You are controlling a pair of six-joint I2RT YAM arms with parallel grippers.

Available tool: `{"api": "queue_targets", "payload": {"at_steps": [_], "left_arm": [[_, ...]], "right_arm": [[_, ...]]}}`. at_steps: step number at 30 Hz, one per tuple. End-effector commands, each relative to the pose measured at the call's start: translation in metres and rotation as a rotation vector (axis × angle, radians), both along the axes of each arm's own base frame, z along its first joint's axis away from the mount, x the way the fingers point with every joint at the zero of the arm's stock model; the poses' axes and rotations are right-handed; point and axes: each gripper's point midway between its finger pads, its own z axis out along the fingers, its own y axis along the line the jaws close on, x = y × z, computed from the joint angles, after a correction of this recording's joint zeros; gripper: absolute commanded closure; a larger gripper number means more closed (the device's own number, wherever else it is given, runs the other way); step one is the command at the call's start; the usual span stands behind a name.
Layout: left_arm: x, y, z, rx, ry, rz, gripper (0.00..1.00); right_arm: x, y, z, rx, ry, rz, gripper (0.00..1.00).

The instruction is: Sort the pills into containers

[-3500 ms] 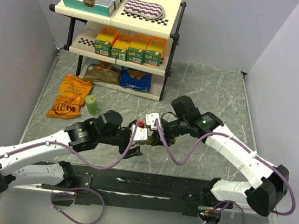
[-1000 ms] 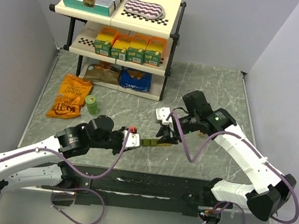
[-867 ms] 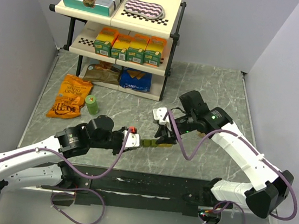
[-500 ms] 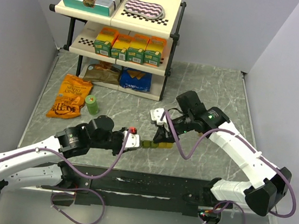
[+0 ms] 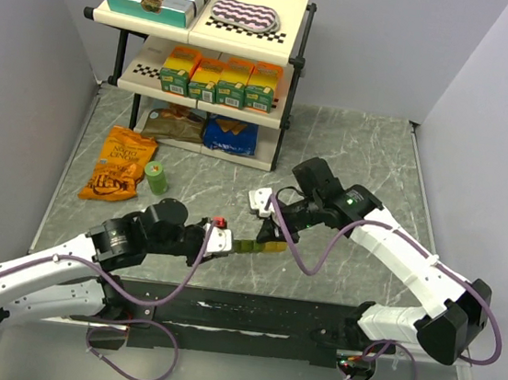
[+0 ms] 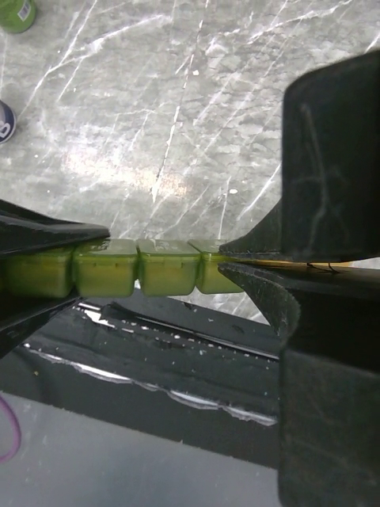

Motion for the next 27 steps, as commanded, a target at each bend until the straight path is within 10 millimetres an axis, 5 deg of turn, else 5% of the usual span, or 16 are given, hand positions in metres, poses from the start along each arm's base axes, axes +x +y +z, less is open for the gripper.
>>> {"api": "queue_targets", "payload": {"at_steps": [1,27], "left_arm": [[-0.019,-0.026,0.077,-0.298,-0.078,-0.131,0.99],[-0.052,-0.03,0.087,-0.474,0.094,-0.247,0.99]], "right_arm": [[0.02,0.002,-0.006,-0.004,-0.111,-0.06,1.0],[0.084,0.014,0.007,0.026,-0.264,-0.309,1.0]]}}
